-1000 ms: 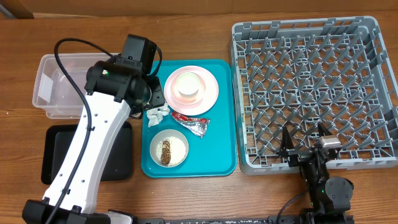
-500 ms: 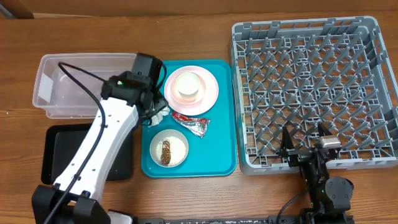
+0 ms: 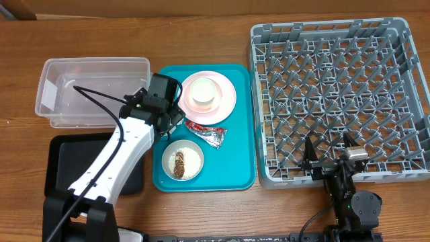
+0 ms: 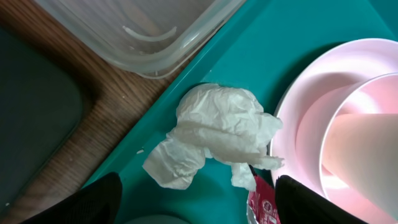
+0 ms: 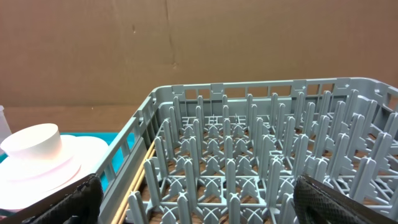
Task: Sort waste into correct bins and load items into the dishwasher
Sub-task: 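Move the left gripper over the crumpled white tissue on the teal tray, then lower the left gripper and grasp the white tissue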
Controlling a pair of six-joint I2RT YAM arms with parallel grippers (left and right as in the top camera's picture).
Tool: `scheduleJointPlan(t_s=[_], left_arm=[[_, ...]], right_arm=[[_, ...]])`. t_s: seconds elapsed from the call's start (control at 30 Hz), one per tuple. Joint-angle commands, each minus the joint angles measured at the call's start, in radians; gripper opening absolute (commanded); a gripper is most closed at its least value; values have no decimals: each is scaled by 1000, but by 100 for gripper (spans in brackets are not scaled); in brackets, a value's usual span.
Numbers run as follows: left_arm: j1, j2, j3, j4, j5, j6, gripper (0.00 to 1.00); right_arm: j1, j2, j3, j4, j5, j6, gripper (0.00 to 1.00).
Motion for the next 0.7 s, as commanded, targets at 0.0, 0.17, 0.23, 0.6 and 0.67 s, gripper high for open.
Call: scheduleJointPlan(t_s=[0.0, 0.17, 0.23, 0.6, 0.67], left_arm=[[-5, -4, -43, 36, -17, -24, 81], [-27, -4, -110, 135, -16, -39, 83], [-33, -4, -132, 158, -17, -61, 84], [-39, -4, -218, 293, -21, -85, 87], [-39, -4, -218, 300, -21, -84, 88]], right_arm=[[-7, -10, -10, 7, 6, 4, 100], [-7, -10, -10, 6, 6, 4, 100], [-7, -10, -10, 6, 6, 4, 100], [-7, -10, -10, 7, 6, 4, 100], [-7, -10, -10, 7, 6, 4, 100]])
